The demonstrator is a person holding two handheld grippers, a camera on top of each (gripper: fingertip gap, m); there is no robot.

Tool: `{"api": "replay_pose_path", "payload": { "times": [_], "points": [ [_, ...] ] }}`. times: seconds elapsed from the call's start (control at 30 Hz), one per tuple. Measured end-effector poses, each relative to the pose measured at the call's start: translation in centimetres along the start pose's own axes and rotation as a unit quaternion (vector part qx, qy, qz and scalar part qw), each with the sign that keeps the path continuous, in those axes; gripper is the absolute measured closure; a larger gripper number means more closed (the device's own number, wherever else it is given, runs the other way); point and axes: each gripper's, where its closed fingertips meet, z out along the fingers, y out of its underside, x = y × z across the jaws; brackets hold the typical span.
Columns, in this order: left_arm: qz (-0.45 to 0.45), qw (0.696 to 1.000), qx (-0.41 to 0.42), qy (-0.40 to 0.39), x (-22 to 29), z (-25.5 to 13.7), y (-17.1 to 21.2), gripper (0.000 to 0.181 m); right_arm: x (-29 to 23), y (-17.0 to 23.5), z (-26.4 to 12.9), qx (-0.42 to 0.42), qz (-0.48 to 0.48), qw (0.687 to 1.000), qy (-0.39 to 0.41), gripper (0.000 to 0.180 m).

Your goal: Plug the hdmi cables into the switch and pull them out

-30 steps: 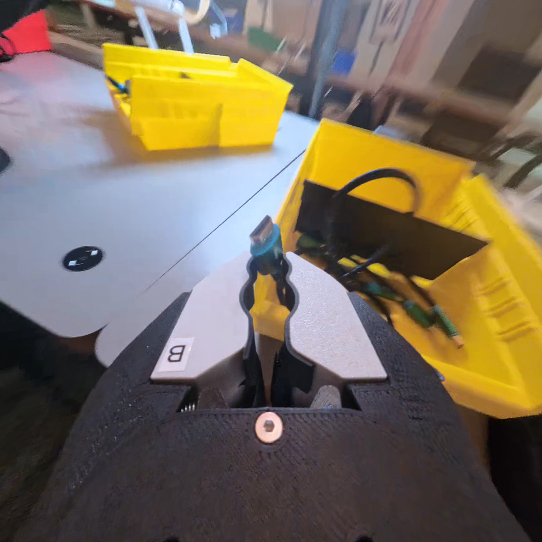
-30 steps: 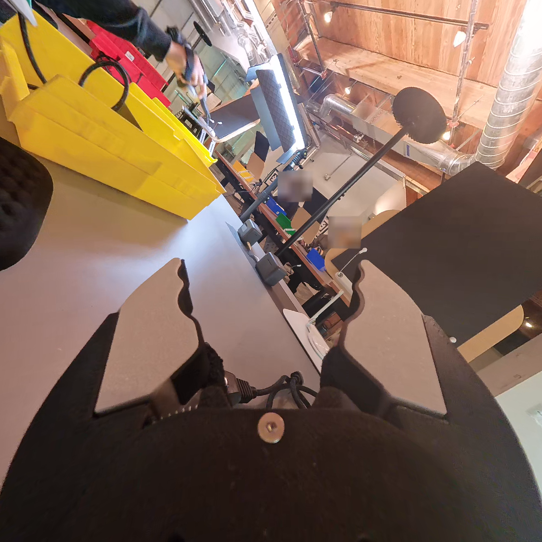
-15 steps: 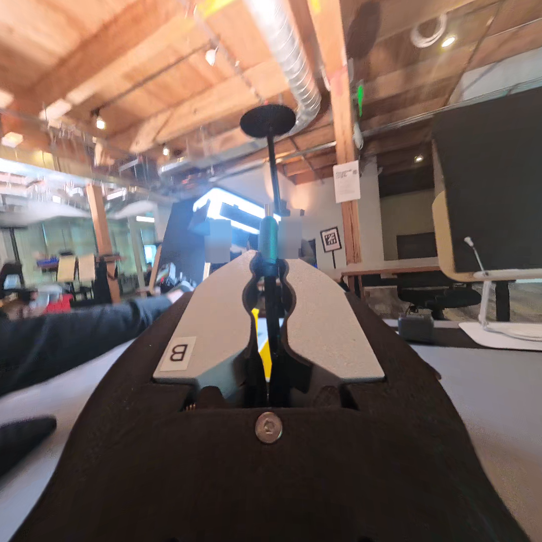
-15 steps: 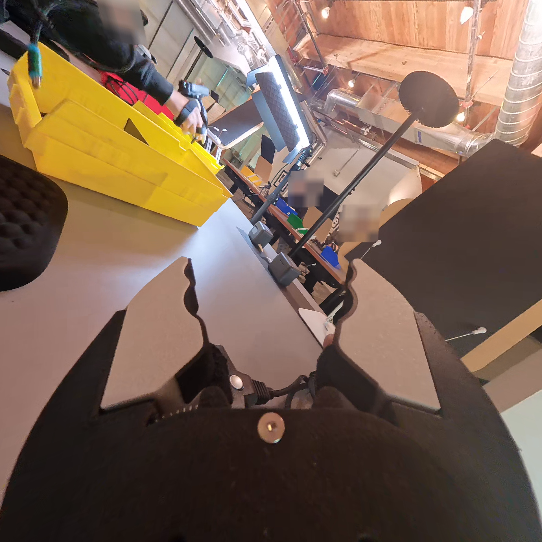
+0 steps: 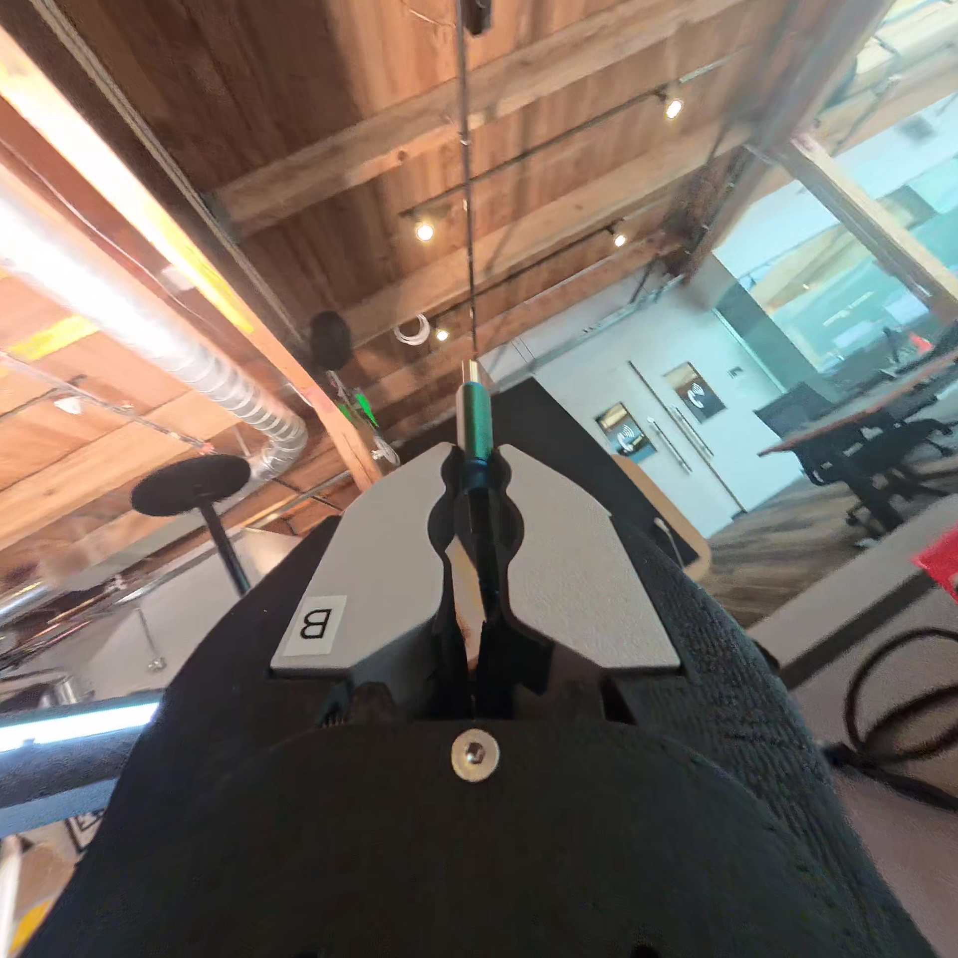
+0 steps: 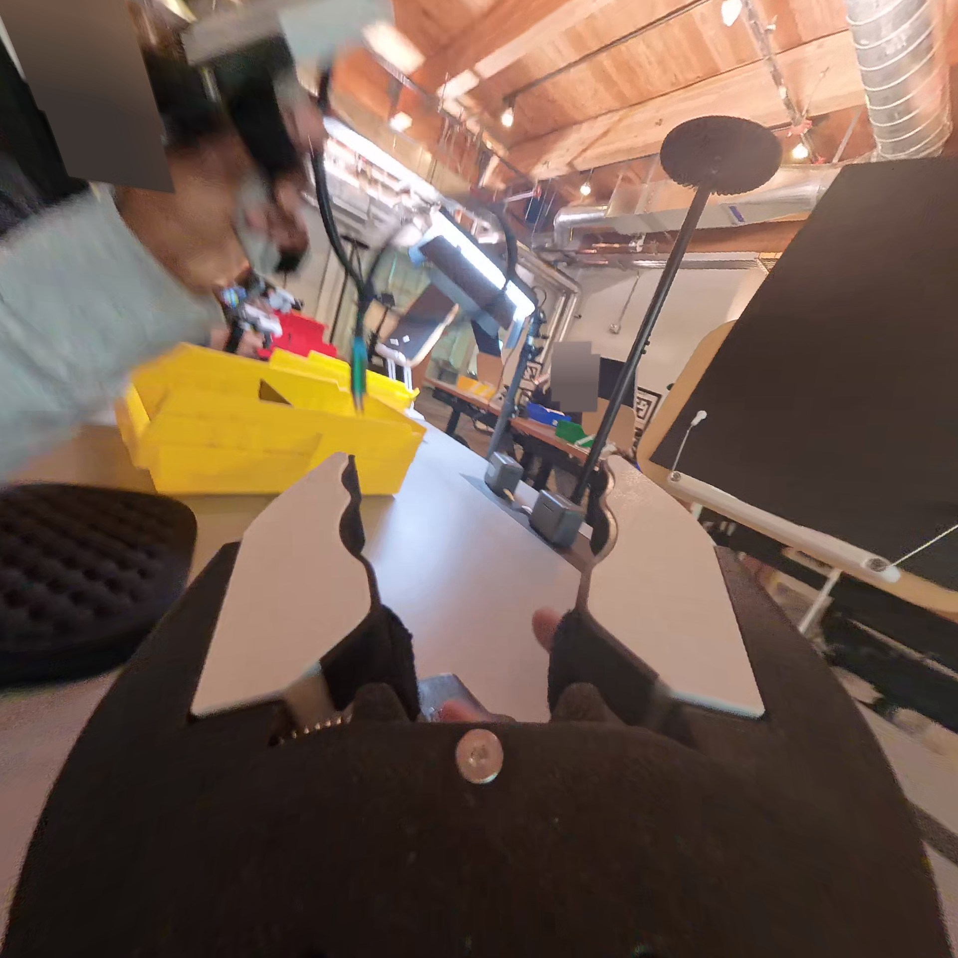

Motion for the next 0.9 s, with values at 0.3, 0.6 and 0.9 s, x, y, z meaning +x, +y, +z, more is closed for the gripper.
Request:
{"api": "replay_pose_path", "payload": {
  "times": [0.3, 0.6, 0.9],
  "points": [
    [0.198, 0.973, -0.045, 0.106, 13.6, -1.6, 8.0, 0.17, -0.7, -1.3, -0.2, 0.025, 0.147, 0.988, -0.034, 0.117],
    [0.326, 0.926, -0.046, 0.185, 19.8, -2.9, 10.3, 0.169, -1.8, 0.1, 0.1, -0.029, 0.177, 0.983, -0.04, 0.131],
    [0.272, 0.93, -0.019, 0.246, 21.4, -4.0, 10.1, 0.17, -0.3, 0.9, -0.1, -0.05, 0.183, 0.981, -0.034, 0.131]
  ]
}}
